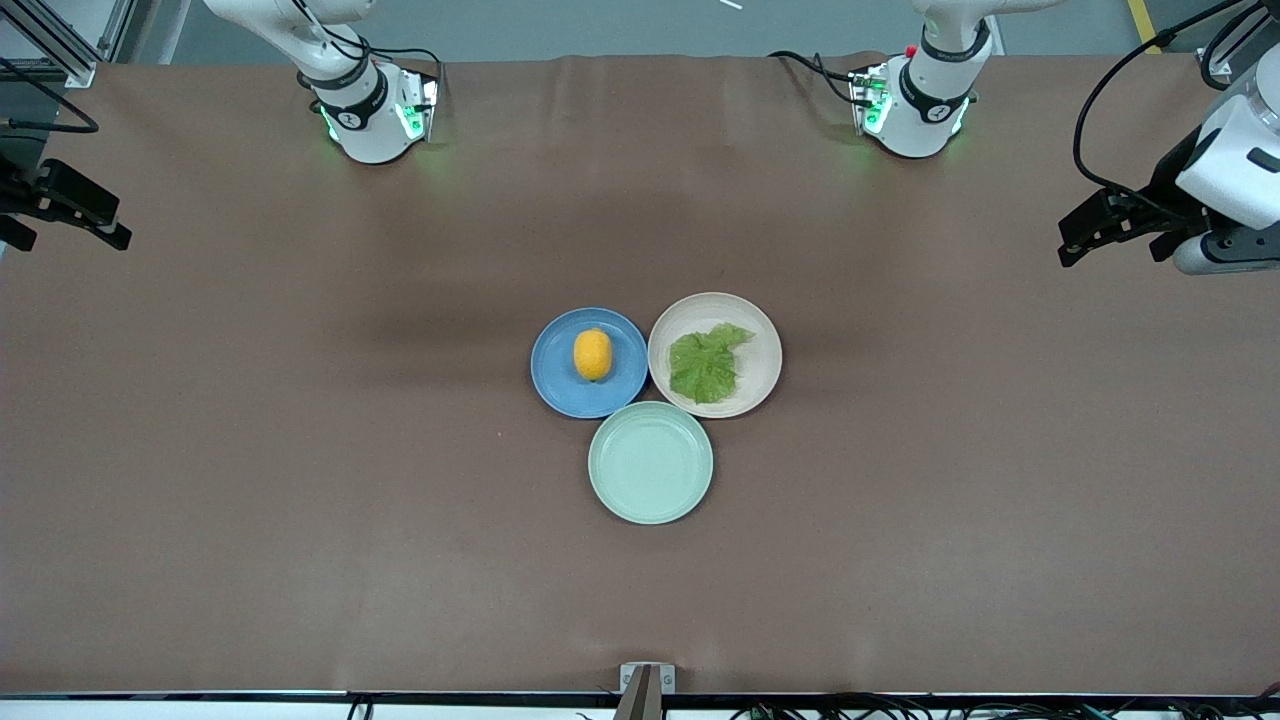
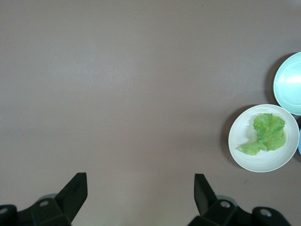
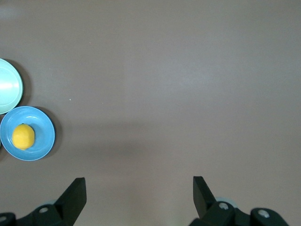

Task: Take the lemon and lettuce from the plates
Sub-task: 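Move the right gripper toward the lemon while the left gripper approaches the lettuce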

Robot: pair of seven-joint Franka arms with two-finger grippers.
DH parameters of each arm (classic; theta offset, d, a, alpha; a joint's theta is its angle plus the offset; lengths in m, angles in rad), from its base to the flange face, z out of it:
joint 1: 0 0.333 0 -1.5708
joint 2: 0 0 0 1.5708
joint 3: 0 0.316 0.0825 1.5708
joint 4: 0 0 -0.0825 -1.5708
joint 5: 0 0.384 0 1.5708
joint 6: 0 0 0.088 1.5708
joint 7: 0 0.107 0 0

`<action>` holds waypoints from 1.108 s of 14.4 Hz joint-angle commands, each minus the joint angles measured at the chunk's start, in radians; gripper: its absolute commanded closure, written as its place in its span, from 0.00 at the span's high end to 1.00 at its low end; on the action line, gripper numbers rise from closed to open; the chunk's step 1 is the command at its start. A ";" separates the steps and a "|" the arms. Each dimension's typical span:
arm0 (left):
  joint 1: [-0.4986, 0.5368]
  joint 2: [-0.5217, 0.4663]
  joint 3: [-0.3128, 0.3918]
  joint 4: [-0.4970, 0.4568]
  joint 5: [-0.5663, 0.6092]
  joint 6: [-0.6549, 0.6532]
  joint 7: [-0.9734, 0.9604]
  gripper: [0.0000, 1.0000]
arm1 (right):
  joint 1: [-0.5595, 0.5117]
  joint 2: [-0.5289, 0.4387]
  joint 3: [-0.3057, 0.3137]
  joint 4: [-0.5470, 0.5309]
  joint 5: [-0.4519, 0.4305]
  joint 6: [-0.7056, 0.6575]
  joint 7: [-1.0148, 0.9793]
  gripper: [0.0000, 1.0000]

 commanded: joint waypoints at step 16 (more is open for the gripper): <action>-0.207 0.230 -0.038 -0.038 0.015 0.124 -0.454 1.00 | 0.324 0.155 0.018 0.004 -0.006 0.096 0.009 1.00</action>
